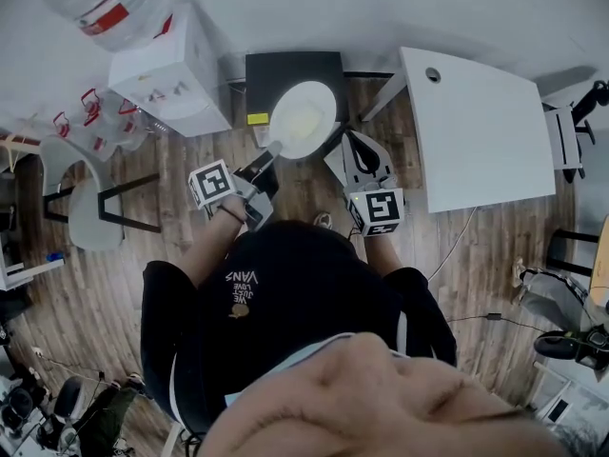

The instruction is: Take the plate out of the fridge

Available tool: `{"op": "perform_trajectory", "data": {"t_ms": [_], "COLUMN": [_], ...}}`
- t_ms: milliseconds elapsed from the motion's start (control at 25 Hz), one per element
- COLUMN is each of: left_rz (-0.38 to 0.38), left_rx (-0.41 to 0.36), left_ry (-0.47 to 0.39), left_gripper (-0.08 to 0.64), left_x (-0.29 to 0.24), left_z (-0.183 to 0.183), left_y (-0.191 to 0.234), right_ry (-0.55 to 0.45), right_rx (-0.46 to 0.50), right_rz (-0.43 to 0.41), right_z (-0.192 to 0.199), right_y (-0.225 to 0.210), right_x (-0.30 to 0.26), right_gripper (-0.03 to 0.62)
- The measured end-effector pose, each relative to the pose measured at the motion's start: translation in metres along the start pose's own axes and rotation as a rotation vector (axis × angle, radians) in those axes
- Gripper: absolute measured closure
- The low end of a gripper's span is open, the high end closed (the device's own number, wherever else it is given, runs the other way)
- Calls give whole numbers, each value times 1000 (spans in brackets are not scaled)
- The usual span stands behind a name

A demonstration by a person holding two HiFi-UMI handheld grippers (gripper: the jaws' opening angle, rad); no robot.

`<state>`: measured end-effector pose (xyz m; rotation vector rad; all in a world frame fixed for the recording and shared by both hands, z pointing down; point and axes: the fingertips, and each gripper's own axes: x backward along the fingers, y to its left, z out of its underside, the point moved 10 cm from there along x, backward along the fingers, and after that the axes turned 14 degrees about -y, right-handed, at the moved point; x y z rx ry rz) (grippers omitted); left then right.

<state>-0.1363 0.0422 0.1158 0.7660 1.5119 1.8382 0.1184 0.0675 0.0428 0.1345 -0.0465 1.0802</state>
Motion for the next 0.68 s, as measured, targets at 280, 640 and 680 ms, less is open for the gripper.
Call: {"op": "perform_trajectory", "data": {"t_ms": [280, 640, 680], "left_rz": [-10, -15, -15], "left_rx": [1, 10, 10], "left_ry": [0, 13, 14], "left_gripper": [534, 534, 534], "left_x": [6, 9, 9], "left_z": [2, 11, 12], "left_y": [-2, -4, -4], "right_ry": [5, 14, 13], "right_rx": [6, 4, 4], "right_rz": [2, -5, -5], "right_z": [-3, -3, -3], "right_y": [1, 3, 3], "right_x": [5, 13, 14], "right_gripper": [581, 581, 581]}}
